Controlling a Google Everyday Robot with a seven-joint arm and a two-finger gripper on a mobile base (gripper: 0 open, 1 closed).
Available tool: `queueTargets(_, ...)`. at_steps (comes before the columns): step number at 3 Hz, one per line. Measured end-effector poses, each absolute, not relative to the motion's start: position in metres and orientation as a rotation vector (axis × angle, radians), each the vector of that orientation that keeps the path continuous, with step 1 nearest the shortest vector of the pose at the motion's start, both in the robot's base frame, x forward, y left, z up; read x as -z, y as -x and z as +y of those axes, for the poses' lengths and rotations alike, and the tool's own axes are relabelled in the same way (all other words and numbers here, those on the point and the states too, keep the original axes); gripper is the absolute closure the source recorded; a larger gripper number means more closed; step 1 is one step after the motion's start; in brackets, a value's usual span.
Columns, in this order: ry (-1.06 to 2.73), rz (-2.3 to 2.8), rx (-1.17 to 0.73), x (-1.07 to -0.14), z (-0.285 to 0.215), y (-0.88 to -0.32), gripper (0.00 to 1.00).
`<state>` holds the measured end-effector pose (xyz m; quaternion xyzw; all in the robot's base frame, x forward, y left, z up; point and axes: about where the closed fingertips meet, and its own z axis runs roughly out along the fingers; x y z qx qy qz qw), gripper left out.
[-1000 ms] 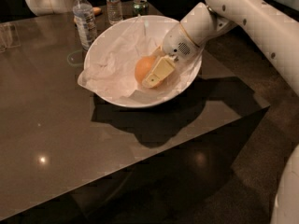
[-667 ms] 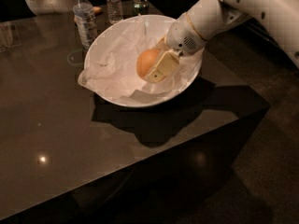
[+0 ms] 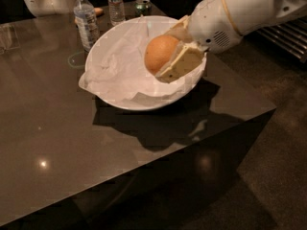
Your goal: Pick orange from white bowl
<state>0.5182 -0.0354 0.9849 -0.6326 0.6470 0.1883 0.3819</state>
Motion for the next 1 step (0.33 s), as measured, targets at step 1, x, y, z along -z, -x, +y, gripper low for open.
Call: queueTargets(1,1.601,1.629,-0.464,-0.9916,-0.0365,-0.5058,1.0)
